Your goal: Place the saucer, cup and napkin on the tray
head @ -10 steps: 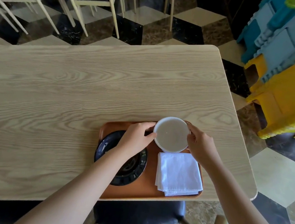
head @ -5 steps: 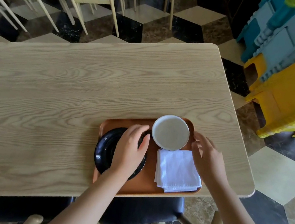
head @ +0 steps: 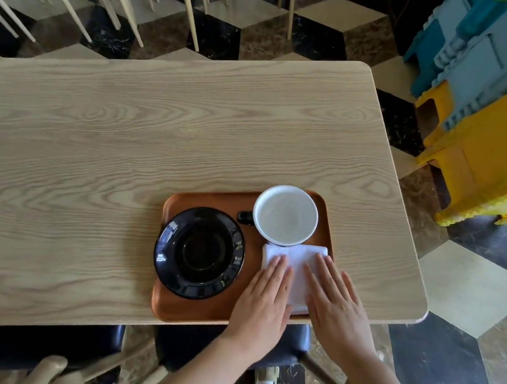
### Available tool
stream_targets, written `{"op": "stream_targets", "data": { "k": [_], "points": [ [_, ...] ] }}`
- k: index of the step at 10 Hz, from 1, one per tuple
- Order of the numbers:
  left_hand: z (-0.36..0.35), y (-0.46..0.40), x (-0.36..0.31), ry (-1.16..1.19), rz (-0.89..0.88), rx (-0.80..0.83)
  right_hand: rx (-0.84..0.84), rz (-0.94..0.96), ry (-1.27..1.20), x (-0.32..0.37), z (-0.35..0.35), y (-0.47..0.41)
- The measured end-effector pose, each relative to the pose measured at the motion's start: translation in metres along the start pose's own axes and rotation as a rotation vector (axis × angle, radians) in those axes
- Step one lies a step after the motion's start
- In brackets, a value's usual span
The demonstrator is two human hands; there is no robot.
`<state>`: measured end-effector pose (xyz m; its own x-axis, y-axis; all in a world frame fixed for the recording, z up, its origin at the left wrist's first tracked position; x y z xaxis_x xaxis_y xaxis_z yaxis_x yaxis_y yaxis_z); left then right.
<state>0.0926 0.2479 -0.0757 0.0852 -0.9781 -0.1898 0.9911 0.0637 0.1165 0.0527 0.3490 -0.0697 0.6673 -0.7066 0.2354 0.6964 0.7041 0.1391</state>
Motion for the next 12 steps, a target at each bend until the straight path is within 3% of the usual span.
{"op": "stream_targets", "data": {
  "k": [7, 9, 11, 12],
  "points": [
    [-0.005, 0.014, 0.023, -0.001, 0.002, 0.021, -0.004, -0.028, 0.064, 0.023, -0.008, -0.002],
    [0.024, 0.010, 0.019, -0.012, 0.014, 0.071, 0.017, -0.036, 0.008, 0.022, 0.016, -0.010],
    [0.110, -0.019, 0.026, -0.020, 0.052, 0.162, 0.137, -0.094, -0.112, 0.017, 0.083, -0.034],
    [0.139, -0.038, 0.036, -0.063, 0.049, 0.390, 0.320, -0.112, -0.181, 0.020, 0.111, -0.049]
  ]
}}
Point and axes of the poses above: each hand's wrist, its own y-axis away from the middle knuckle, its own z-axis out of the back of the hand, x = y × z, the point moved 7 cm from there along -y, towards the middle knuckle, and after that the axes turned 11 degrees about z, right-handed, at the moved point
